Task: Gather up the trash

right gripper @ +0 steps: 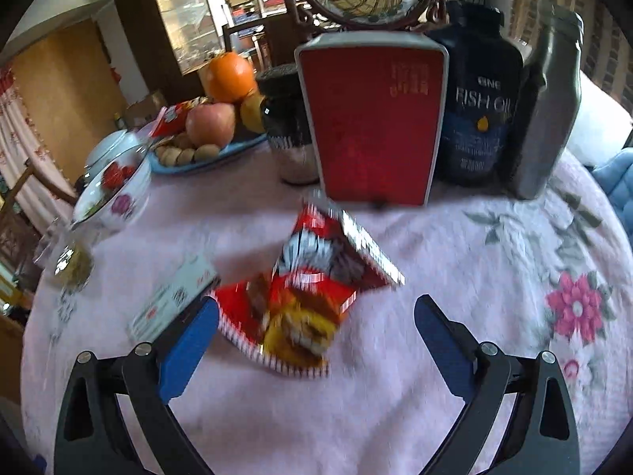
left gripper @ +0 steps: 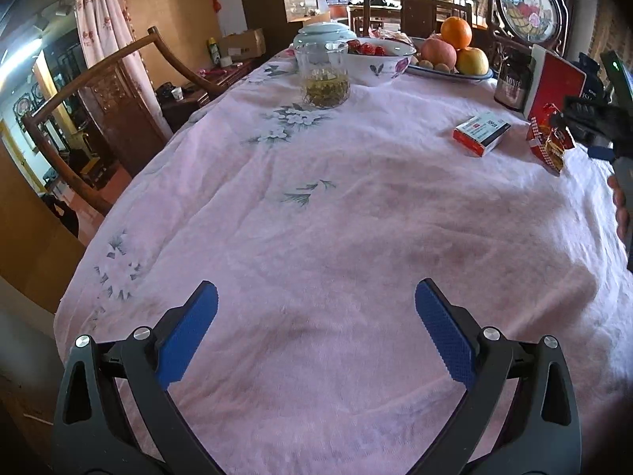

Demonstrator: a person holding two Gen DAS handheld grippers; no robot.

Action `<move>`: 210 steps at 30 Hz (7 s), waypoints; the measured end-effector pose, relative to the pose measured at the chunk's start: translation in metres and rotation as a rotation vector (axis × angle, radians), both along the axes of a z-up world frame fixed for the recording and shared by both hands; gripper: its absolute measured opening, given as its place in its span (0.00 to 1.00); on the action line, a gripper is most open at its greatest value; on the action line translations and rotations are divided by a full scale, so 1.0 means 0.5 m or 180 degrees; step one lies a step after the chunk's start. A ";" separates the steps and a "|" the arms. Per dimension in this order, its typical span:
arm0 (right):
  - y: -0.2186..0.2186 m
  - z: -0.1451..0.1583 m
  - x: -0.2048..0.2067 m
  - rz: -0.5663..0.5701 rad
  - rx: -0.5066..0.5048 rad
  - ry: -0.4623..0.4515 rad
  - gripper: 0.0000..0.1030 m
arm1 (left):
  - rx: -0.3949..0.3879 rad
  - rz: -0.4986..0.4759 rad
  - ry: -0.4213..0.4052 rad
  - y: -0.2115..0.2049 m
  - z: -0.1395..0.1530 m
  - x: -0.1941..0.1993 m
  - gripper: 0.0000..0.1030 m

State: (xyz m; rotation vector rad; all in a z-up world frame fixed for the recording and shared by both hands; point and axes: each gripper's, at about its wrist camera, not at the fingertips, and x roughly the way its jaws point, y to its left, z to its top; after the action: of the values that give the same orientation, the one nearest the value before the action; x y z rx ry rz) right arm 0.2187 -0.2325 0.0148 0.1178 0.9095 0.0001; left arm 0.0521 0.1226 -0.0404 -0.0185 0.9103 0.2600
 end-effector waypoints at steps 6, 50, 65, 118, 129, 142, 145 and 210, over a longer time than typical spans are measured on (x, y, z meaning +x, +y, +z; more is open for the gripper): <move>0.025 -0.029 0.062 -0.0160 -0.0142 0.0175 0.94 | -0.0040 0.0049 0.0039 0.012 -0.009 0.008 0.93; -0.076 -0.012 -0.120 0.0421 0.0084 0.0061 0.42 | 0.0376 -0.1520 0.0095 -0.261 -0.030 0.438 0.93; -0.080 -0.029 -0.105 0.0389 0.0134 0.0151 0.45 | 0.0052 -0.1670 0.0351 -0.268 -0.070 0.501 0.68; 0.335 0.030 -0.410 0.2249 0.0195 0.0093 0.40 | -0.0293 0.0559 -0.0306 0.140 0.036 -0.167 0.50; 0.632 0.072 -0.567 0.3325 0.0390 0.0105 0.40 | -0.0351 0.1298 -0.0566 0.329 0.047 -0.372 0.50; 1.050 -0.035 -0.800 0.4451 0.0316 0.0724 0.40 | -0.0575 0.2599 -0.0228 0.628 -0.102 -0.655 0.50; 1.128 -0.097 -0.834 0.4524 0.0260 0.0946 0.40 | -0.0711 0.2842 -0.0063 0.685 -0.165 -0.697 0.50; 1.070 -0.226 -0.900 0.4596 -0.0302 0.0830 0.94 | -0.0759 0.3472 0.0440 0.630 -0.214 -0.781 0.91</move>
State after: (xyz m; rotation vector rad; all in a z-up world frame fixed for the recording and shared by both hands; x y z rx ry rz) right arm -0.2313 0.3026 -0.0984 -0.6583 1.0821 1.3014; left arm -0.3386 0.4374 -0.1473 -0.7395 0.9932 1.1710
